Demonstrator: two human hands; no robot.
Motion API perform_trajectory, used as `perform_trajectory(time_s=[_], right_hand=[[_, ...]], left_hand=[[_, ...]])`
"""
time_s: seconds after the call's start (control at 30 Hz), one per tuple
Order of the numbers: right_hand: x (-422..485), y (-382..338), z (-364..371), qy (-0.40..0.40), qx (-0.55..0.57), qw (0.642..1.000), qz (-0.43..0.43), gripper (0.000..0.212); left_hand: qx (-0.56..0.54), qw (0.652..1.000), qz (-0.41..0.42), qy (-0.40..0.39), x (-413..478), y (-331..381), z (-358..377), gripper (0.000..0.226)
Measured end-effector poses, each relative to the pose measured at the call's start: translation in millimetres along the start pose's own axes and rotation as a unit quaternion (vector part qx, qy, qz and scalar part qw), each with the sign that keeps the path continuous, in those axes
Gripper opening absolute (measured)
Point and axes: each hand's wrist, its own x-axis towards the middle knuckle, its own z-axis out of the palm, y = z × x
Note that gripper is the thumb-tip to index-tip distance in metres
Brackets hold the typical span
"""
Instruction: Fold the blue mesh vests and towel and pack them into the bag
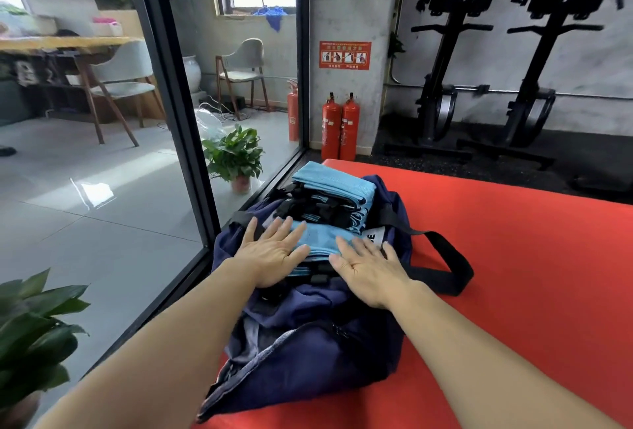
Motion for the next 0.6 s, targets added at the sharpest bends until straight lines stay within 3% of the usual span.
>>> perform_trajectory(time_s=[0.27,0.6], right_hand=[[-95,62,-15,0.02,-0.049,0.996,0.077,0.062],[-285,183,-12,0.037,-0.053,0.96,0.273,0.064]], left_hand=[[-0.007,0.999,0.025,0.029,-48,64,-42,0.057],[0.001,0.982,0.187,0.003,-92,288,-29,0.059]])
